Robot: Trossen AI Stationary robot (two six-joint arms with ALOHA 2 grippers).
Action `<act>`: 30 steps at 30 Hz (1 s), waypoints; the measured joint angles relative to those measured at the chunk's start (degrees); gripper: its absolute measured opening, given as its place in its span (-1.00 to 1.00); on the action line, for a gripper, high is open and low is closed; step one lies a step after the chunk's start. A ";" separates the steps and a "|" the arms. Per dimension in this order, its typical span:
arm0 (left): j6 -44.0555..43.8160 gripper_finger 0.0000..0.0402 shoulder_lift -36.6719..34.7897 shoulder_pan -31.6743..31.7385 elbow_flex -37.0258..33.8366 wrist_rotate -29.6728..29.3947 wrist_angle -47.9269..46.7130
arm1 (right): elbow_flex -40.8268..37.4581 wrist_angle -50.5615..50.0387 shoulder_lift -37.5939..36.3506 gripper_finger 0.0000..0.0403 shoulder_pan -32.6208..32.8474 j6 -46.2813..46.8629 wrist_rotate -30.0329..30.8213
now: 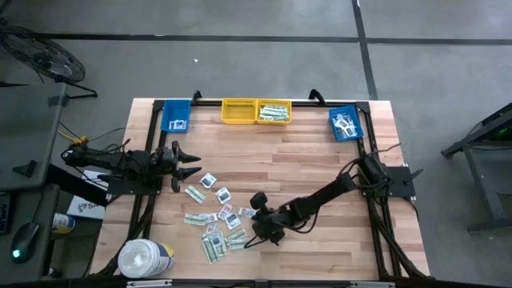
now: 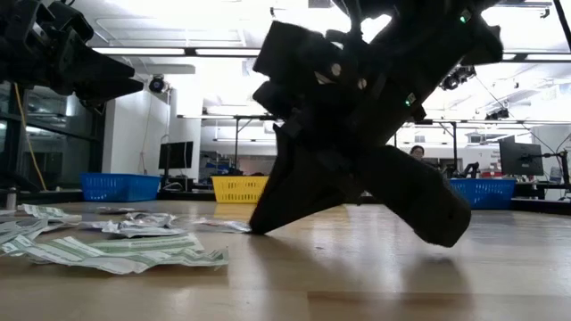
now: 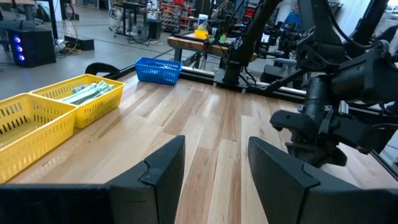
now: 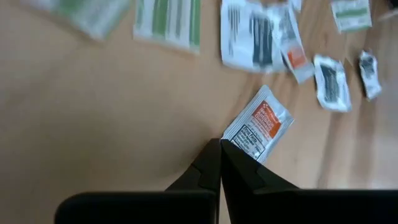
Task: Pick & Place First Aid Supplies
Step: Put the orange ointment pack into the left yellow bin
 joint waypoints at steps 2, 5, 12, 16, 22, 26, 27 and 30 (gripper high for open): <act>0.00 -0.12 -0.01 -0.02 0.02 0.00 0.00 | 1.30 -2.64 -0.10 -1.00 0.51 -1.24 2.39; 0.00 -0.12 -0.01 -0.02 0.01 0.00 0.00 | 3.06 -6.73 -0.14 -1.00 1.30 -3.54 7.26; 0.00 -0.12 0.02 -0.02 0.00 0.00 0.00 | 5.82 -8.62 -0.49 -1.00 1.72 -8.69 19.37; 0.00 -0.12 0.02 -0.02 0.02 0.00 0.00 | 6.63 -8.53 -0.49 -1.00 1.72 -11.85 26.21; 0.00 -0.12 0.00 -0.02 0.01 0.00 0.00 | 7.00 -7.67 -0.51 -1.00 0.28 -16.06 32.85; 0.00 -0.12 -0.01 -0.02 0.02 0.00 0.00 | 7.00 -5.70 -0.54 -1.00 -2.94 -18.22 32.37; 0.00 -0.12 0.00 -0.02 0.02 0.00 0.00 | 7.02 -4.85 -0.58 -1.00 -3.86 -19.34 32.24; 0.00 -0.12 0.00 -0.01 0.02 0.00 0.00 | 7.04 -1.20 -0.61 -1.00 -7.19 -24.18 32.01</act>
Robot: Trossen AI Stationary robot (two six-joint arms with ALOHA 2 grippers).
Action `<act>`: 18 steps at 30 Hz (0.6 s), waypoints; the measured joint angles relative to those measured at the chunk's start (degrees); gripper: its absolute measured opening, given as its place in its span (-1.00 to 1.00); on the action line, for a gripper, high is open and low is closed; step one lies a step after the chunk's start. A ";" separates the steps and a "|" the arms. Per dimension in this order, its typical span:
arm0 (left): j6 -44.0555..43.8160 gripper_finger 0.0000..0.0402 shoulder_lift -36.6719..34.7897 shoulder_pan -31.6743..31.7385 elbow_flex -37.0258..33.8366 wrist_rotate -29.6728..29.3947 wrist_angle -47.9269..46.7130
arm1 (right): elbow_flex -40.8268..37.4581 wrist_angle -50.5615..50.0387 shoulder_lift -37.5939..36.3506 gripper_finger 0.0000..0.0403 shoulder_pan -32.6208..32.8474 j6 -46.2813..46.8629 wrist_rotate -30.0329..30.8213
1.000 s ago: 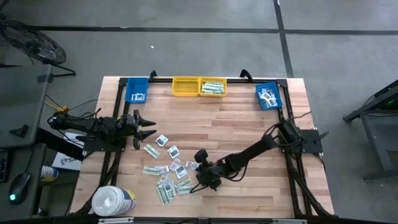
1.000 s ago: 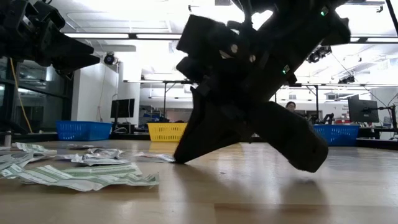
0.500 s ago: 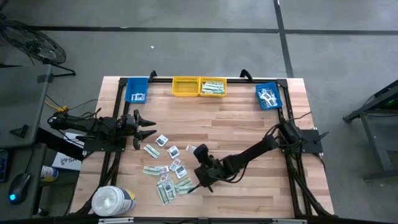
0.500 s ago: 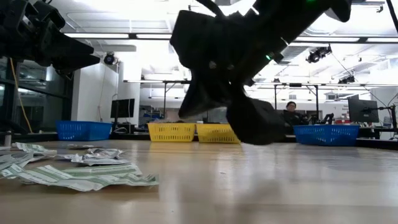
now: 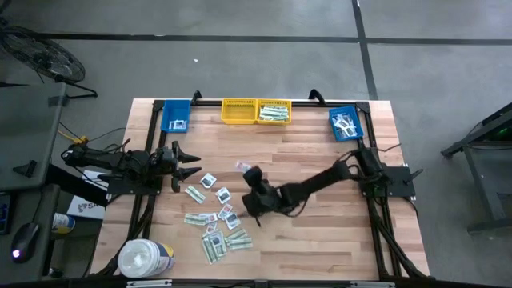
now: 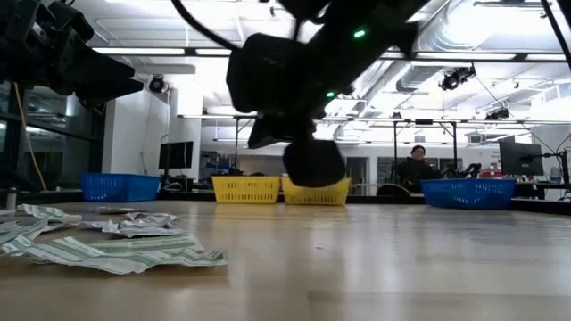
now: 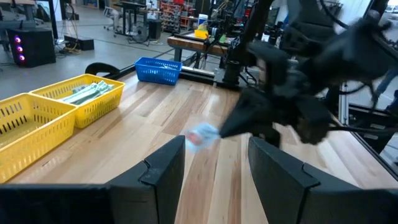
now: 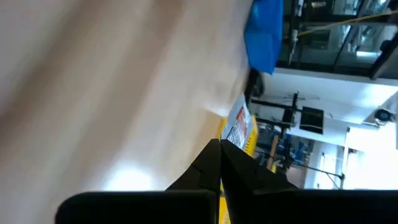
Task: Pick & Place First Aid Supplies
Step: Put the orange ointment pack into the left yellow bin
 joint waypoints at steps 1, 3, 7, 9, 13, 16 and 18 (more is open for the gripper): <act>0.00 -0.12 -0.01 -0.01 -0.01 0.00 0.00 | 0.00 1.38 -0.01 -1.00 -1.21 -1.73 -0.16; 0.00 -0.12 -0.01 -0.01 -0.02 0.00 0.00 | 0.01 4.21 -0.01 -1.00 -3.88 -5.04 -0.93; 0.00 -0.12 0.01 -0.01 -0.01 0.00 0.00 | 0.07 8.76 -0.04 -1.00 -9.37 -9.19 -3.73; 0.00 -0.12 -0.01 -0.01 -0.02 0.00 0.00 | 0.07 10.15 -0.10 -1.00 -12.00 -10.87 -4.82; 0.00 -0.12 -0.01 -0.01 -0.02 0.00 0.00 | 0.07 11.50 -0.10 -1.00 -16.91 -12.64 -8.14; 0.00 -0.12 0.01 0.00 0.00 0.00 0.00 | 0.07 12.13 -0.10 -1.00 -20.28 -13.25 -11.25; 0.00 -0.12 0.00 0.01 -0.02 0.00 0.00 | 0.09 12.44 -0.10 -1.00 -22.38 -13.25 -13.44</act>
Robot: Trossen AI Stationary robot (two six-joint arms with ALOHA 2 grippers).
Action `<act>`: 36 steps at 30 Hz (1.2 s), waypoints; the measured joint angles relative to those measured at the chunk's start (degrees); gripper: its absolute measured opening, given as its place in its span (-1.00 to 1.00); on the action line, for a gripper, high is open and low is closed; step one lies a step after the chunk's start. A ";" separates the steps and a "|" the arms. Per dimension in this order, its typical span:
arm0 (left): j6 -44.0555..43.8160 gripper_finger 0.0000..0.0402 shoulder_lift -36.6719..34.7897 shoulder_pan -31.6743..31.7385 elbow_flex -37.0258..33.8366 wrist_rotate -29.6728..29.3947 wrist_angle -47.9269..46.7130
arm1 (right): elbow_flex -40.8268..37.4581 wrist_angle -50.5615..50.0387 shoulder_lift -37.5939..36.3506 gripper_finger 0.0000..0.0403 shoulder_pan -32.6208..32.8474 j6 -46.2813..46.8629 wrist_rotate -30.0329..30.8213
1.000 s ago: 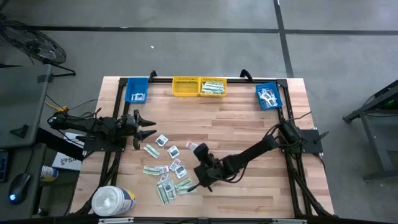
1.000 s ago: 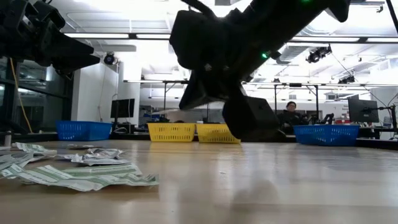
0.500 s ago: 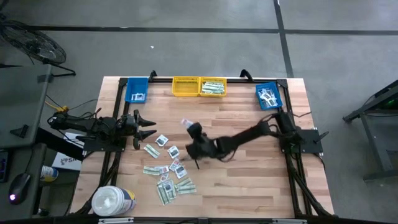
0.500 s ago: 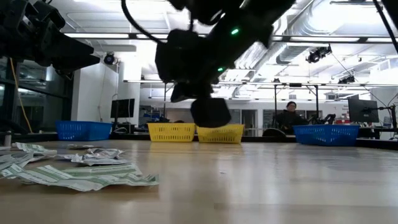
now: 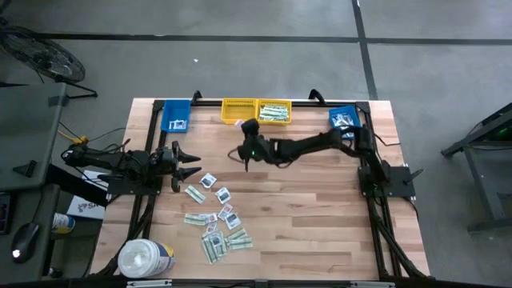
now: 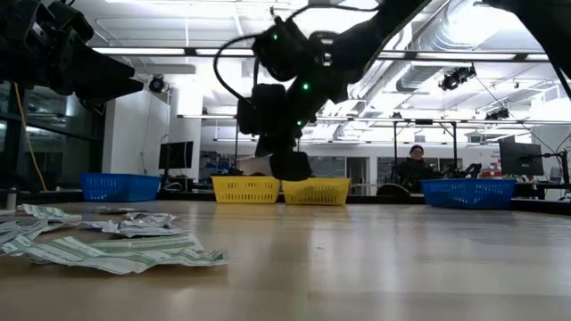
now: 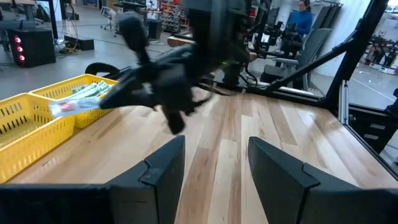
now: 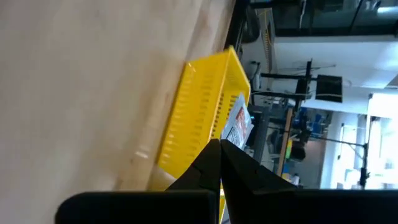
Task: Pick & Place First Aid Supplies
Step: Put the orange ointment pack into the left yellow bin
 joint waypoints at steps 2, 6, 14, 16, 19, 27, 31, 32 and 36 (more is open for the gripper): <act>0.00 -0.12 0.00 -0.02 0.00 0.00 0.00 | 0.00 0.69 0.00 -1.00 -1.97 -0.40 -1.51; 0.00 -0.12 0.00 -0.02 0.01 0.00 0.00 | 0.02 1.78 -0.02 -1.00 -5.61 -0.72 -7.46; 0.00 -0.12 0.00 -0.02 0.02 0.00 0.00 | 0.02 5.81 -0.02 -1.00 -11.86 12.96 -17.44; 0.00 -0.12 -0.01 -0.02 0.01 -0.01 0.00 | 0.02 6.43 -0.02 -1.00 -13.24 16.99 -21.29; 0.00 -0.12 -0.01 -0.02 0.01 0.00 0.00 | 1.05 5.69 -0.02 -1.00 -15.28 25.37 -26.07; 0.00 -0.12 -0.01 -0.01 0.01 -0.02 0.00 | 11.37 -5.46 -0.02 -1.00 -20.21 46.31 -39.57; 0.00 -0.12 -0.01 -0.02 0.02 0.00 0.00 | 17.15 -13.99 -0.09 -1.00 -22.96 53.76 -48.65; 0.00 -0.12 -0.01 -0.01 0.01 -0.02 0.00 | 18.14 -15.78 -0.09 -1.00 -23.54 54.61 -50.28; 0.00 -0.12 -0.01 -0.02 0.02 -0.02 0.00 | 20.25 -19.85 -0.09 -1.00 -26.08 57.74 -59.80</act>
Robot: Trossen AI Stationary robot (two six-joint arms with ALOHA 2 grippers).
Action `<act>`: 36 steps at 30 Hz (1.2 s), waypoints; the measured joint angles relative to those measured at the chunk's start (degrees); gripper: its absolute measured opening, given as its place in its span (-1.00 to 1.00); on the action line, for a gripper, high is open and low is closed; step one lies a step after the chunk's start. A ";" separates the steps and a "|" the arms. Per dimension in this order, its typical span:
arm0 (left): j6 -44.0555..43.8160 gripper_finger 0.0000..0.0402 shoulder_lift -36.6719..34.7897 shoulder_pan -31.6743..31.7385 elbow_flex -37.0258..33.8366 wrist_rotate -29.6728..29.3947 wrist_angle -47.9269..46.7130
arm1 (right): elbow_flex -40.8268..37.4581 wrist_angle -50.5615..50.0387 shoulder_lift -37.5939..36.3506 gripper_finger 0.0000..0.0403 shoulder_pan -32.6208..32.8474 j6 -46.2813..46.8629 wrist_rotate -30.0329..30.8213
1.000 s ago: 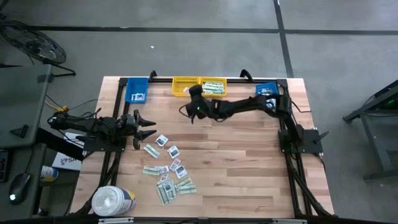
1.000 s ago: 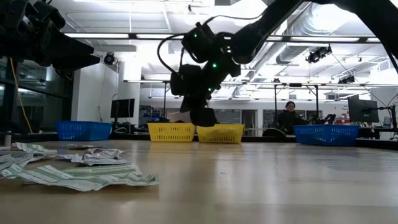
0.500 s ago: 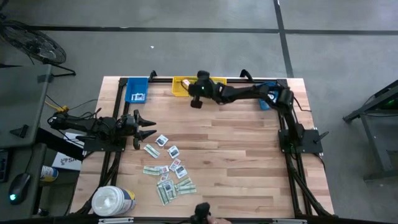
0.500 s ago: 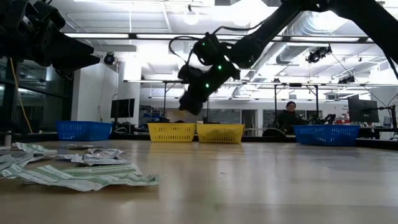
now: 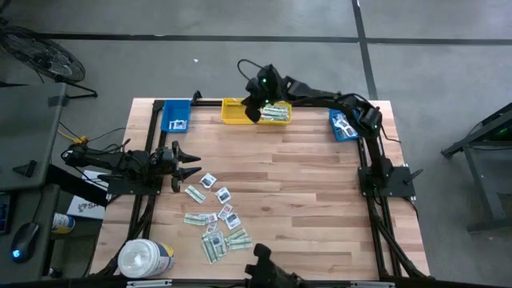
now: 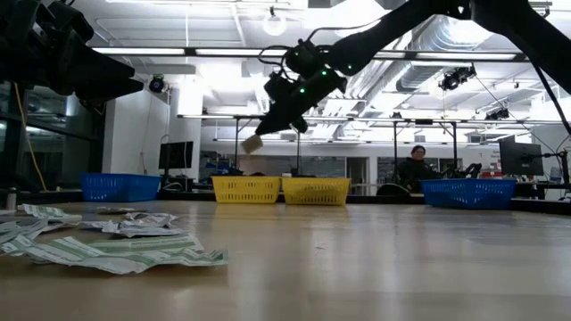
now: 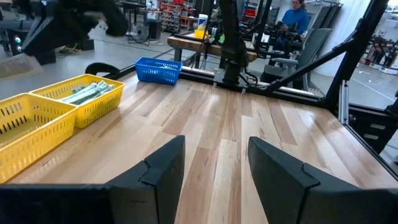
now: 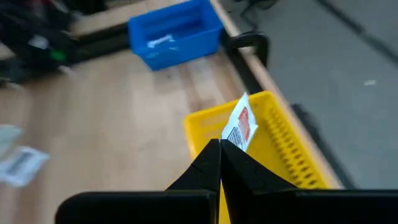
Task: Pick & Place First Aid Supplies
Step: Put the orange ointment pack into the left yellow bin, then put the green bandage pack into the right yellow bin
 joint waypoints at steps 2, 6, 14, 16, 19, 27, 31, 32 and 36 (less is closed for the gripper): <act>0.00 -0.12 0.00 0.00 -0.02 0.00 0.00 | -0.35 -0.16 0.00 -1.00 -0.88 1.85 -3.16; 0.00 -0.12 0.00 0.01 -0.02 0.00 0.00 | -0.92 -1.15 0.56 -1.00 -1.95 5.68 -6.40; 0.00 -0.12 0.02 0.01 -0.01 -0.03 0.00 | -0.91 -0.36 3.61 -1.00 -2.22 10.29 -7.85; 0.00 -0.12 0.02 0.01 0.00 -0.02 0.00 | -0.91 0.18 4.40 -1.00 -2.16 10.90 -7.39; 0.00 -0.12 0.00 0.02 0.00 -0.02 0.00 | -0.95 -0.39 5.42 -1.00 -2.10 12.58 -5.16; 0.00 -0.12 0.02 0.01 0.00 -0.02 0.00 | -0.91 0.16 5.14 -0.95 -1.53 13.46 -2.29; 0.00 -0.12 0.02 0.00 -0.01 -0.02 0.00 | -0.91 -0.38 5.14 -0.79 -1.07 13.17 0.73; 0.00 -0.12 0.02 0.01 -0.01 -0.02 0.00 | -0.91 -0.42 5.14 -0.74 -1.07 13.14 1.26; 0.00 -0.12 0.02 0.00 -0.02 -0.02 0.00 | -0.89 -1.25 4.88 -0.54 -1.15 13.01 0.81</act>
